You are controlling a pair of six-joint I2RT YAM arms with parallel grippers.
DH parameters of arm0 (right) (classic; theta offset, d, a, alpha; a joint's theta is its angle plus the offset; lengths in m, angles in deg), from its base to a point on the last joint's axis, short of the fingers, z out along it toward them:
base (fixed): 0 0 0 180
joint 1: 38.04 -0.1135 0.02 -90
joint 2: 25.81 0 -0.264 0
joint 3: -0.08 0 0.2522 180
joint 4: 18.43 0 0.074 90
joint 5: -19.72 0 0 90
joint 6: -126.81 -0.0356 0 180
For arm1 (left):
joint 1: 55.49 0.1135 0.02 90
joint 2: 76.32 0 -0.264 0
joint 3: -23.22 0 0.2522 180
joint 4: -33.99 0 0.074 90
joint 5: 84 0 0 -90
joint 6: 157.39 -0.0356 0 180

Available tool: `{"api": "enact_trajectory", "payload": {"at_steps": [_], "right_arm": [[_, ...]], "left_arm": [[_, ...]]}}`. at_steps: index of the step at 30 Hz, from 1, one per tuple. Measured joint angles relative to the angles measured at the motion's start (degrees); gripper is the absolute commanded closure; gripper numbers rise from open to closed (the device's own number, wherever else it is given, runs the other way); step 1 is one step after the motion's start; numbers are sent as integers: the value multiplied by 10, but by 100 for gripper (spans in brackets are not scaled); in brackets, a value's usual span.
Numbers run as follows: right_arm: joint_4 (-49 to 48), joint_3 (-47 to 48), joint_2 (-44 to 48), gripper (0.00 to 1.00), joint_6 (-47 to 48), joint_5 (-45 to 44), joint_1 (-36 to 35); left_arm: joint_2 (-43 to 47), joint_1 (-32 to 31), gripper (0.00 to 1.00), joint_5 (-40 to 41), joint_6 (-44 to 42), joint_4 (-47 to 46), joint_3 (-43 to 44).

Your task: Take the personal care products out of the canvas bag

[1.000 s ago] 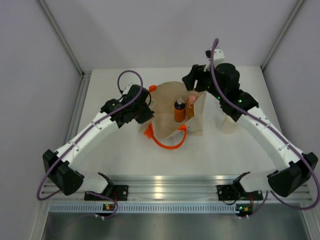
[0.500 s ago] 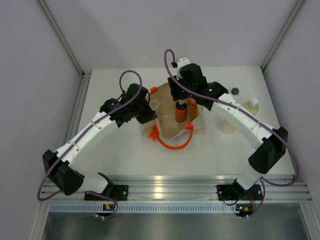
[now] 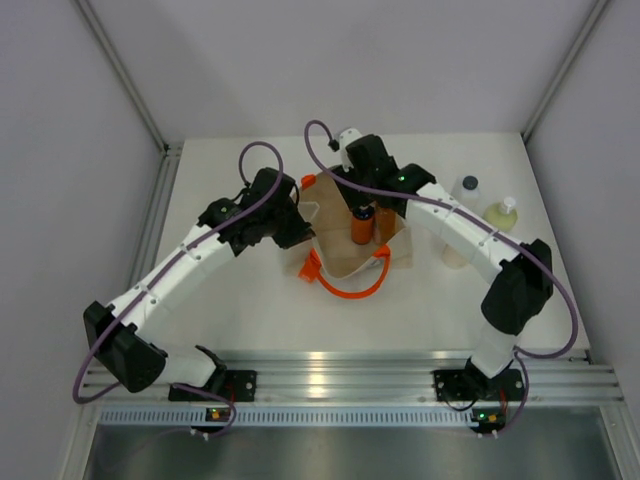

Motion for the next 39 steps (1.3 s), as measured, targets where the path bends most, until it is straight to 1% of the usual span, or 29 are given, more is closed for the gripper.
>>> {"api": "enact_trajectory", "payload": {"at_steps": [9, 19, 25, 29, 39], "right_arm": [[-4, -7, -20, 49, 20, 5, 18], [-8, -80, -20, 50, 23, 26, 22], [-16, -91, -19, 52, 18, 33, 23], [-26, -94, -19, 47, 12, 37, 26], [-44, -95, -18, 45, -29, 46, 31]], "left_arm": [[8, 0, 100, 5, 0, -2, -8], [9, 0, 100, 5, 0, -5, -10], [9, 0, 100, 5, 0, -10, -13], [15, 0, 100, 5, 0, -12, -19], [20, 0, 100, 6, 0, -14, -24]]}}
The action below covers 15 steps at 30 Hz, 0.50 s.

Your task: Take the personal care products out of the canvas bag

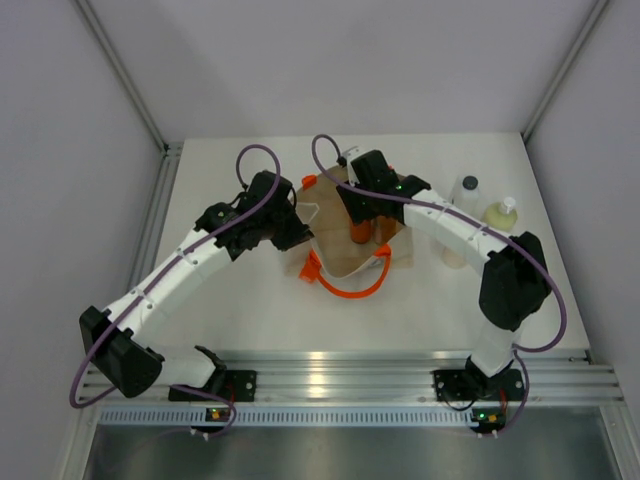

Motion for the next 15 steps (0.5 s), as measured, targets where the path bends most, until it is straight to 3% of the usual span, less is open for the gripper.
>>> {"api": "enact_trajectory", "payload": {"at_steps": [8, 15], "right_arm": [[-18, -8, 10, 43, -19, -2, 4], [-26, -11, 13, 49, -23, -6, 8]], "left_arm": [[0, 0, 100, 0, 0, 0, 0], [0, 0, 100, 0, 0, 0, 0]]}}
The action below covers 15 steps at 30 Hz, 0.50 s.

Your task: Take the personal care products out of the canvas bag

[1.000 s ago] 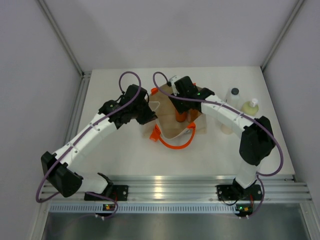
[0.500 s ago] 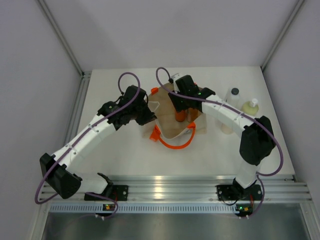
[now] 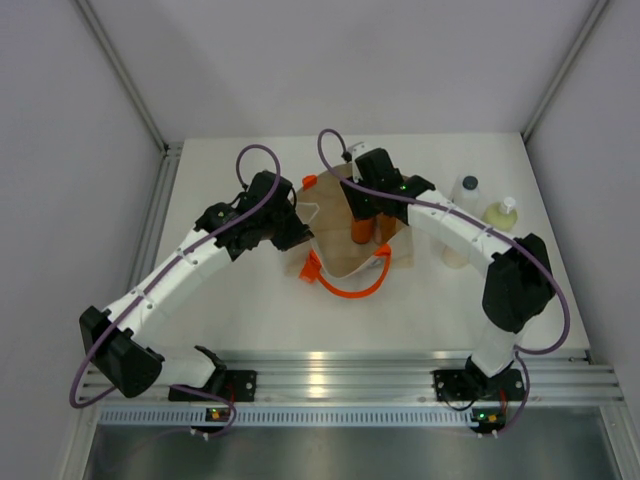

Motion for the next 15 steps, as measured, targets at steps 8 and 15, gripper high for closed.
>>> {"api": "enact_trajectory", "payload": {"at_steps": [8, 15], "right_arm": [[-12, -7, 0, 53, 0, 1, 5], [-16, -7, 0, 60, -1, 1, 8]], "left_arm": [[0, 0, 100, 0, 0, 0, 0], [0, 0, 100, 0, 0, 0, 0]]}}
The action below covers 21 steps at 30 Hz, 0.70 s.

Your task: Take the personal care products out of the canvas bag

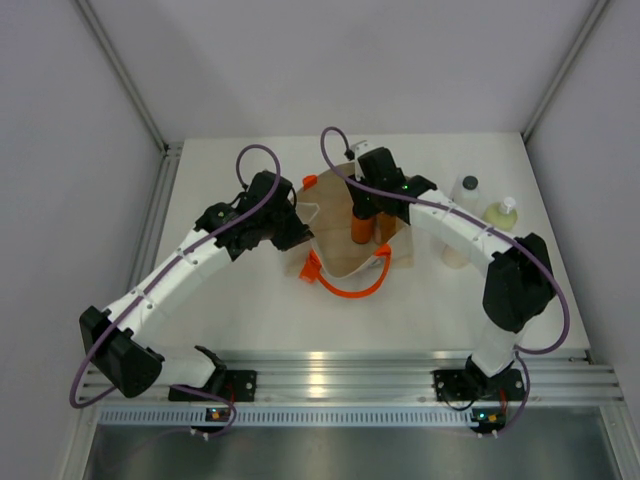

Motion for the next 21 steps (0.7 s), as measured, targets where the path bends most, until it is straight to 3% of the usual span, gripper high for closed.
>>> {"api": "enact_trajectory", "payload": {"at_steps": [6, 9, 12, 21], "right_arm": [[-2, 0, 0, 70, -3, 3, 3], [-3, 0, 0, 80, -3, 5, 3], [-3, 0, 0, 98, -3, 6, 3], [-3, 0, 0, 100, 2, 6, 3]], "left_arm": [[0, 0, 100, 0, 0, 0, 0], [0, 0, 100, 0, 0, 0, 0], [0, 0, 100, 0, 0, 0, 0], [0, 0, 100, 0, -4, 0, 0]]}}
